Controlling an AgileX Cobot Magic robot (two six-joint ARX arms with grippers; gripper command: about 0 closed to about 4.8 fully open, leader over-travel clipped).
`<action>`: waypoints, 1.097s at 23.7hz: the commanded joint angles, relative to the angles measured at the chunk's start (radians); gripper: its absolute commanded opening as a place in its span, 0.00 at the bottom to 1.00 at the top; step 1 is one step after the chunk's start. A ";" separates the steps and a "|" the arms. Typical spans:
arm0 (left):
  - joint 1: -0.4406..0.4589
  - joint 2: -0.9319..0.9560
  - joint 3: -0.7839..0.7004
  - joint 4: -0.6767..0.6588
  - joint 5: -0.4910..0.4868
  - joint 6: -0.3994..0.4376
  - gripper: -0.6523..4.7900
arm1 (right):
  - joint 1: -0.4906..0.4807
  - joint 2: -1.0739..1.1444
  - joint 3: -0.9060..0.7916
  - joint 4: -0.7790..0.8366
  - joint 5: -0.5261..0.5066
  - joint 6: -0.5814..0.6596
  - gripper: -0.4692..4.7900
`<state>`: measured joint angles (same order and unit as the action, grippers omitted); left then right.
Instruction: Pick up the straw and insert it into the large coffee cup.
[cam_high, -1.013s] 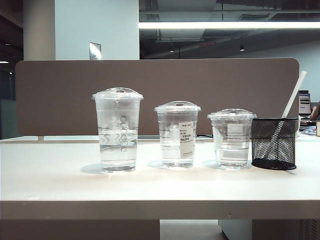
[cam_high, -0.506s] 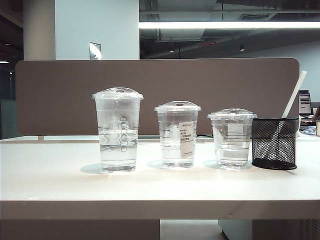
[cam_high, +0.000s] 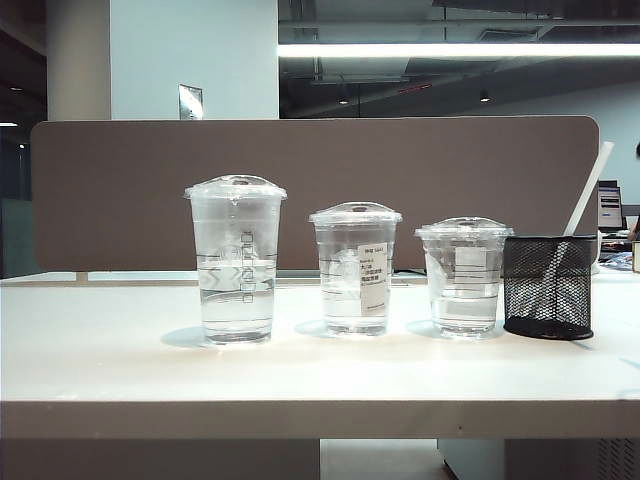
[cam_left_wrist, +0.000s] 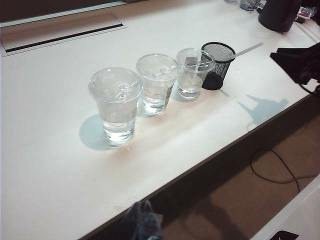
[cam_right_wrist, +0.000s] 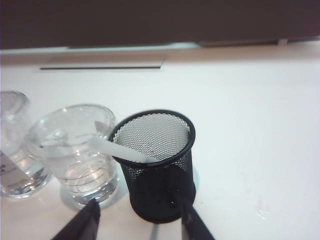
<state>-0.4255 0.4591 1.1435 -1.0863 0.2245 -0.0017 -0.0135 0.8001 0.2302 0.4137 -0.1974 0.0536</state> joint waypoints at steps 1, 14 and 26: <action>0.001 0.000 0.002 0.010 0.000 -0.006 0.11 | 0.004 0.163 0.004 0.255 -0.054 0.003 0.58; 0.001 0.000 0.002 0.010 0.001 -0.006 0.11 | 0.053 0.590 0.074 0.661 -0.068 0.003 0.46; 0.001 0.000 0.002 0.010 0.000 -0.006 0.11 | 0.053 0.610 0.246 0.644 -0.105 0.003 0.14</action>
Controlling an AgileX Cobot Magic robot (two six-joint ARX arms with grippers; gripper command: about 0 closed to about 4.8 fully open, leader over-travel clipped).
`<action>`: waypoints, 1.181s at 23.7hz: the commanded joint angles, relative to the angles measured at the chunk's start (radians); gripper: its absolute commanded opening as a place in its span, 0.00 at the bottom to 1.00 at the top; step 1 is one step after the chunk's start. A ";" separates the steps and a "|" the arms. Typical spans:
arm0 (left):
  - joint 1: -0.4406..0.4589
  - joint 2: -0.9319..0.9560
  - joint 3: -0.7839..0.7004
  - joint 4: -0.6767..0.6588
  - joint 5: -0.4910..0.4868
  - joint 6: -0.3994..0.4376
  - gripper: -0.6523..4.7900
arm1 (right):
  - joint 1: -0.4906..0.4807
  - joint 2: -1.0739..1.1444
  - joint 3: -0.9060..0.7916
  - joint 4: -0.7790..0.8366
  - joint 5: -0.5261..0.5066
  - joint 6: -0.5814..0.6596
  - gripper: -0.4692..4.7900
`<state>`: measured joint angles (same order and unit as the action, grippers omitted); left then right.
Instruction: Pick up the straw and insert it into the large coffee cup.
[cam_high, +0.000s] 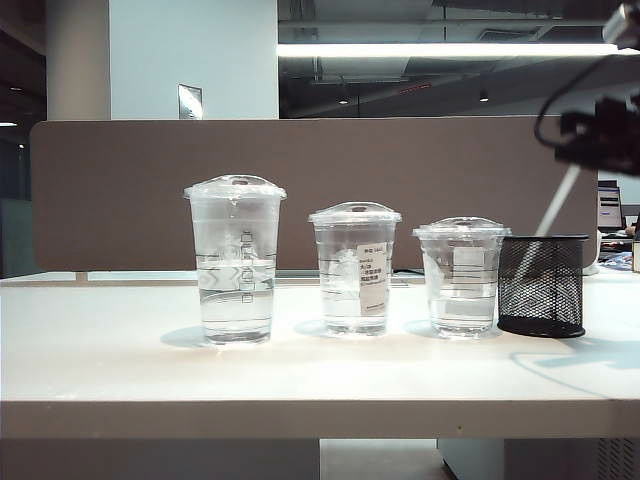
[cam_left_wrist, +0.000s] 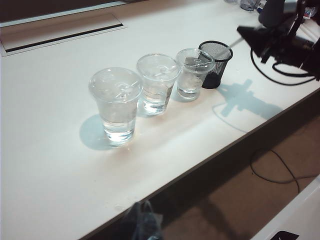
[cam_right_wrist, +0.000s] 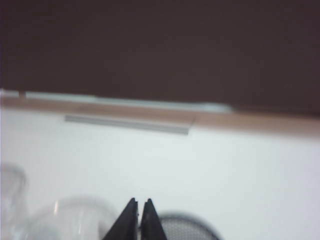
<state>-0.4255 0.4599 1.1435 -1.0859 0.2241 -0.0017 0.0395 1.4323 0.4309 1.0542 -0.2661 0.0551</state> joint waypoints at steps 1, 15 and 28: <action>0.001 0.000 0.002 0.010 0.001 -0.006 0.11 | 0.000 -0.034 0.064 -0.024 -0.054 0.001 0.14; 0.001 0.000 0.002 0.010 0.001 -0.006 0.11 | 0.185 -0.320 0.635 -0.962 -0.155 -0.066 0.14; 0.001 0.000 0.002 0.010 0.001 -0.006 0.11 | 0.575 -0.080 0.710 -0.896 0.011 -0.088 0.12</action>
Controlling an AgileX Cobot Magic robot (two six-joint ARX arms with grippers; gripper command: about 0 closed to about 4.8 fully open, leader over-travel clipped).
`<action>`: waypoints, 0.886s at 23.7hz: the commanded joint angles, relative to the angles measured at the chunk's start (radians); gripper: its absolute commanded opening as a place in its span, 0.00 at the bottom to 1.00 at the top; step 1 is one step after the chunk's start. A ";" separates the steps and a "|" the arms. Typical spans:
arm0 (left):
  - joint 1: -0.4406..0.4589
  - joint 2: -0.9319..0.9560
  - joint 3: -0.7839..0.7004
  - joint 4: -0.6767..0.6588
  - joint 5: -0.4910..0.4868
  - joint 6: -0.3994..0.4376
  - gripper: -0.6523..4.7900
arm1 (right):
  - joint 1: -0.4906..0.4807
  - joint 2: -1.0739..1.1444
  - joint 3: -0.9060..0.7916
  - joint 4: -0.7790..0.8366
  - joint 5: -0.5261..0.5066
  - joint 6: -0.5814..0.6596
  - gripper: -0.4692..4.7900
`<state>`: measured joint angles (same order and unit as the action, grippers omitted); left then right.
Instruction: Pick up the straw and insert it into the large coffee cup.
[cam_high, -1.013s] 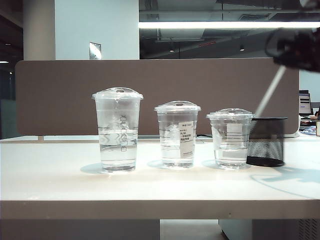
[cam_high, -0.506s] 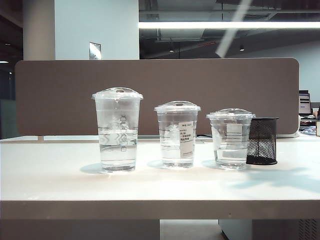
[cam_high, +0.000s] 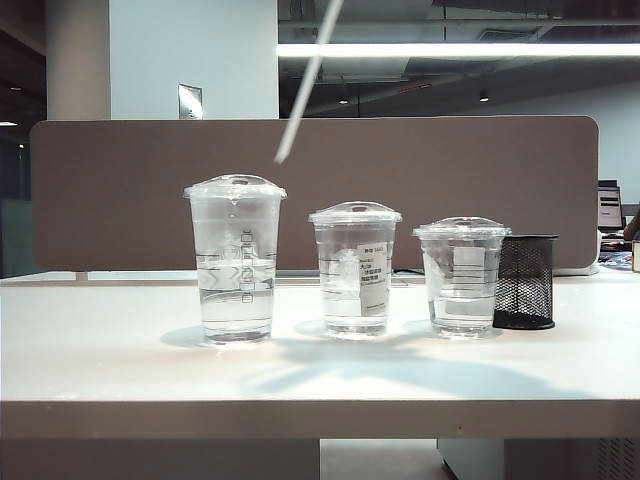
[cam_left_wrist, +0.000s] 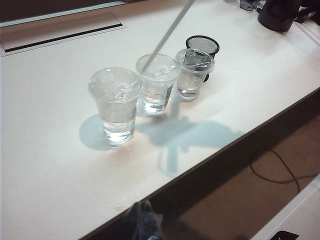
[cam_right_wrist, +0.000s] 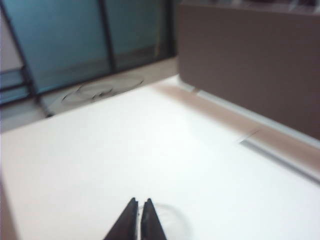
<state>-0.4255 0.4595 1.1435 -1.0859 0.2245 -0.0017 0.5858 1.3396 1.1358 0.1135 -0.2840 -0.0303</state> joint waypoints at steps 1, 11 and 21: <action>0.001 0.000 0.002 0.010 0.000 -0.006 0.11 | 0.044 0.021 0.005 0.053 0.046 -0.004 0.11; 0.001 0.000 0.002 0.010 0.001 -0.006 0.11 | 0.075 0.055 0.005 0.111 0.072 -0.003 0.11; 0.001 0.000 0.002 0.010 0.000 -0.006 0.11 | 0.124 0.055 0.005 0.066 0.047 -0.001 0.11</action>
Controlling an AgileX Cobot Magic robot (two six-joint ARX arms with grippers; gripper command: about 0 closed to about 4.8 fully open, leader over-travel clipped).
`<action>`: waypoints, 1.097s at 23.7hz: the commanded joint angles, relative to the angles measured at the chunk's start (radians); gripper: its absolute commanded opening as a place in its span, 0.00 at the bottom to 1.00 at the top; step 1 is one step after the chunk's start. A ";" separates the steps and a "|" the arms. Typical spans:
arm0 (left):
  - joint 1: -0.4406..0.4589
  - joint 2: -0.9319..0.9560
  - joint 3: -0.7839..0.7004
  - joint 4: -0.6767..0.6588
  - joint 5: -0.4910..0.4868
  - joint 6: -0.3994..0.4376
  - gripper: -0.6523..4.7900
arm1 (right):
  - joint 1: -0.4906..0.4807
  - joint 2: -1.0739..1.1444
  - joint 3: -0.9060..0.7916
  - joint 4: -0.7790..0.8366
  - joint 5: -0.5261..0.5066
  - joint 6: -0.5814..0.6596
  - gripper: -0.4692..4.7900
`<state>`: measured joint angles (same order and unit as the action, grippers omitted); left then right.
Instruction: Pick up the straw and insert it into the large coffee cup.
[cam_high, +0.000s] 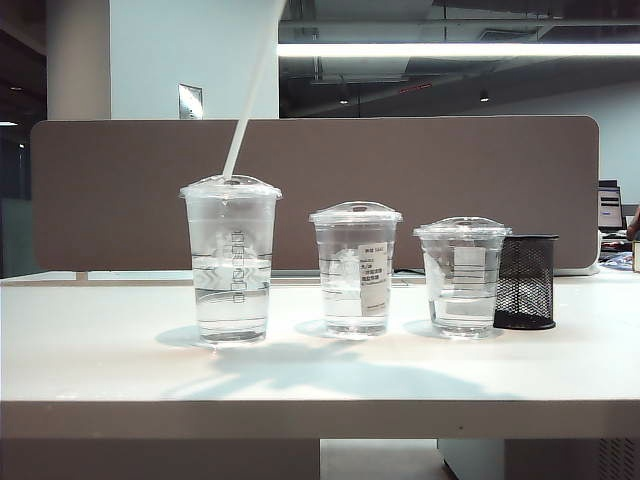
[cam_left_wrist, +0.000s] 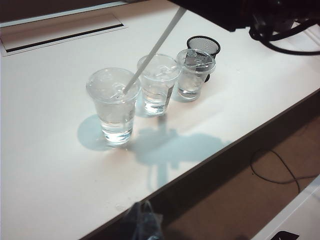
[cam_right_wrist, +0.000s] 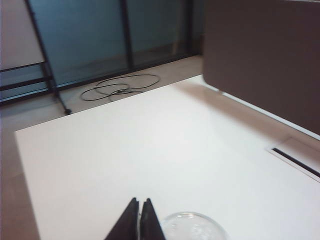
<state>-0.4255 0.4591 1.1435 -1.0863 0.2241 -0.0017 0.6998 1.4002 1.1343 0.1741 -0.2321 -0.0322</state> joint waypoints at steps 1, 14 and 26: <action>0.001 0.000 0.002 0.010 -0.002 -0.006 0.11 | 0.013 -0.004 0.006 0.006 -0.006 0.001 0.11; 0.001 0.000 0.002 0.010 0.000 -0.006 0.11 | 0.016 0.006 0.006 -0.082 0.032 -0.047 0.11; 0.001 0.000 0.002 0.010 0.000 -0.006 0.11 | 0.017 0.108 0.018 -0.021 0.028 -0.055 0.62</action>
<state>-0.4255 0.4591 1.1435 -1.0859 0.2241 -0.0013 0.7143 1.5017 1.1416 0.1215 -0.2020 -0.0856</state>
